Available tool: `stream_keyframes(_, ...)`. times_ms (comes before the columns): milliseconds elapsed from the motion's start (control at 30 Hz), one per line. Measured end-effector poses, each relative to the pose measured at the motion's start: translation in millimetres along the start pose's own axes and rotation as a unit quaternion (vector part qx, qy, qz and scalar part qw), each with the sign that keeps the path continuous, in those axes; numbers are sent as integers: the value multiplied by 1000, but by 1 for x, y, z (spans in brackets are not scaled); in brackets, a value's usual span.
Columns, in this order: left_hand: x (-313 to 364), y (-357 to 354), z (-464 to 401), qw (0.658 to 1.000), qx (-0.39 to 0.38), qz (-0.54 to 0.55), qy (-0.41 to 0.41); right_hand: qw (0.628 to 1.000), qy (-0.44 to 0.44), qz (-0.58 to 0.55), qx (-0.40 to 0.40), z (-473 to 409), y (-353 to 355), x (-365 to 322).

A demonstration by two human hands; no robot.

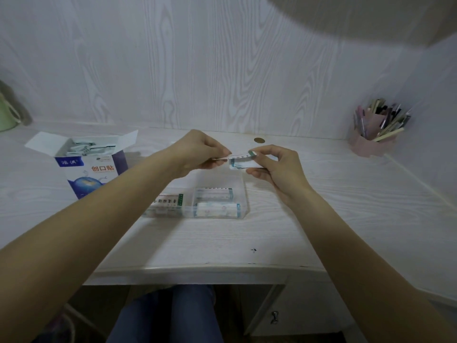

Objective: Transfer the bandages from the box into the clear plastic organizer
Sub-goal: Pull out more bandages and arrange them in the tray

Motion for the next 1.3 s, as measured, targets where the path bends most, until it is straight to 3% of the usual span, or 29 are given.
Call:
stream_keyframes(100,-5,11,-2,999,27,-5,-33,1000,-8,1,21,-1,8,2)
stream_keyframes(167,-9,17,-2,995,36,-74,-56,999,-13,-13,42,-2,15,3)
stream_keyframes(267,-14,13,-1,971,25,-222,-90,997,-21,-31,64,-3,21,5)
stream_keyframes(533,-23,1,-8,919,22,-387,-78,997,-22,-41,60,-2,19,5)
stream_keyframes(667,-19,-4,-4,872,32,-483,-74,997,-20,-43,59,-2,19,5)
stream_keyframes(933,-18,-12,-5,833,4,-547,-87,997,-18,-43,54,-2,18,3)
stream_keyframes(1100,-18,-22,-7,859,-53,-486,-151,997,-20,-45,54,0,18,3)
stream_keyframes(1167,-15,-22,-8,891,-35,-430,-142,998,-23,-43,50,1,17,4)
stream_keyframes(1233,-12,-18,-7,948,-10,-296,-117,998,-26,-37,46,2,16,5)
stream_keyframes(1300,-8,-16,-4,983,-11,-146,-108,999,-25,-21,35,3,12,5)
Point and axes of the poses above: each hand's wrist, its own z-axis away from the middle knuckle, its own y-axis out of the back of the hand, x = y × z, the point moved 5 cm from there along -z, towards the middle knuckle, and after that the axes turned 4 degrees about z, right-handed, at the moved point
